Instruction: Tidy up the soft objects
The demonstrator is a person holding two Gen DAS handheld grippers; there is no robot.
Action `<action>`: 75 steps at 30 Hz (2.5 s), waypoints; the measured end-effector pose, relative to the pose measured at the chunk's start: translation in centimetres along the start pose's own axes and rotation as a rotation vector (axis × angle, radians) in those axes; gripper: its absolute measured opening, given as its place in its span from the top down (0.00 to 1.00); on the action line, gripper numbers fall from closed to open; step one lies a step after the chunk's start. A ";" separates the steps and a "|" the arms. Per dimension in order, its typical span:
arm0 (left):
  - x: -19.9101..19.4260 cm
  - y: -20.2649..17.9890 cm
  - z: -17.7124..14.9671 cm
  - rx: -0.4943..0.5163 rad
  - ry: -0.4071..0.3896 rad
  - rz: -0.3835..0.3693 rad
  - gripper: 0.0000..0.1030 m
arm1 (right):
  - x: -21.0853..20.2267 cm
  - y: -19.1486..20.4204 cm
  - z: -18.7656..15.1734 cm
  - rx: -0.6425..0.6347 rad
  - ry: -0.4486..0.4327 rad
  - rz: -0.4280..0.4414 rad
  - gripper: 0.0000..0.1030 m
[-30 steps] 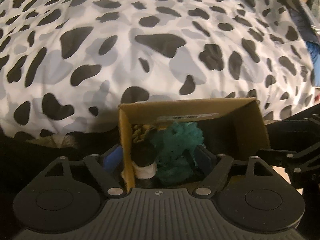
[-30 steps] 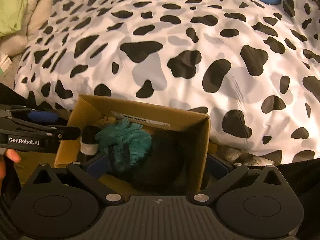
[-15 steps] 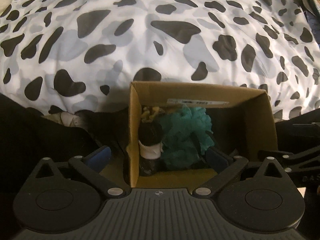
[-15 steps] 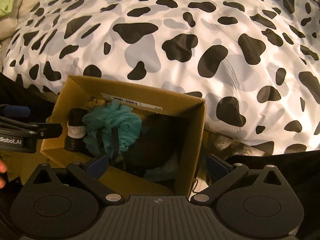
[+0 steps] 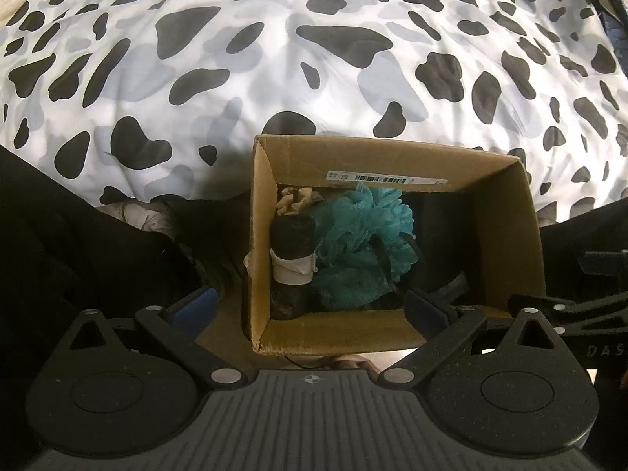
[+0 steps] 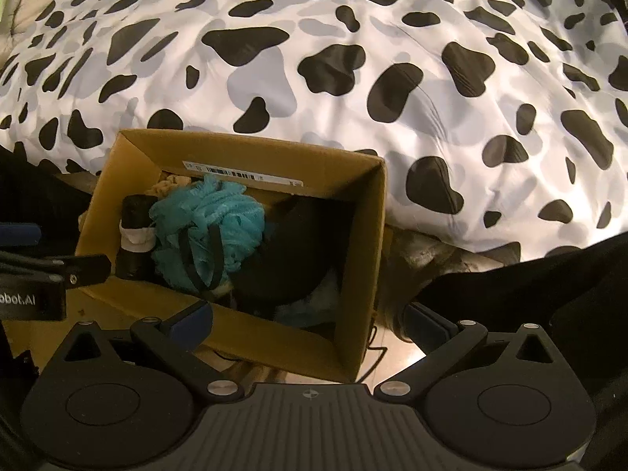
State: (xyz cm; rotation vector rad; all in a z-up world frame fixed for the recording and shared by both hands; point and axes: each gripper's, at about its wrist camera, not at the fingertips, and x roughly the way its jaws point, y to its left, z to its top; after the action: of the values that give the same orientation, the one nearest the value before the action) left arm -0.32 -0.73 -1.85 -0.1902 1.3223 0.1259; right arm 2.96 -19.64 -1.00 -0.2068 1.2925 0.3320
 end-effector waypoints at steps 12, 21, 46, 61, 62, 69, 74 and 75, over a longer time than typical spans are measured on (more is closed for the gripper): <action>0.5 -0.7 0.3 0.048 0.016 0.021 0.00 | 0.6 -0.3 0.1 0.011 0.020 -0.010 0.00; 0.7 -0.8 0.4 0.053 0.029 0.031 0.00 | 0.8 -0.1 0.2 -0.001 0.026 -0.010 0.00; 0.6 -0.8 0.4 0.045 0.028 0.017 0.00 | 1.1 0.2 0.2 -0.016 0.041 -0.014 0.00; 0.5 -0.9 0.5 0.057 0.019 0.017 0.00 | 1.1 0.3 0.2 -0.016 0.041 -0.015 0.00; 0.5 -1.0 0.6 0.060 0.018 0.019 0.00 | 1.1 0.3 0.2 -0.016 0.041 -0.015 0.00; 0.4 -1.1 0.6 0.071 0.007 0.024 0.00 | 1.2 0.3 0.1 -0.019 0.043 -0.016 0.00; 0.4 -1.2 0.7 0.075 0.006 0.033 0.00 | 1.3 0.2 0.1 -0.021 0.044 -0.015 0.00; 0.4 -1.1 0.7 0.073 0.006 0.032 0.00 | 1.3 0.2 0.1 -0.021 0.044 -0.015 0.00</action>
State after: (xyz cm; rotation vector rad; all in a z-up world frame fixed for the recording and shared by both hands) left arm 0.64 -1.70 -1.96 -0.1071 1.3340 0.1040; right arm 3.25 -19.24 -2.19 -0.2426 1.3309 0.3295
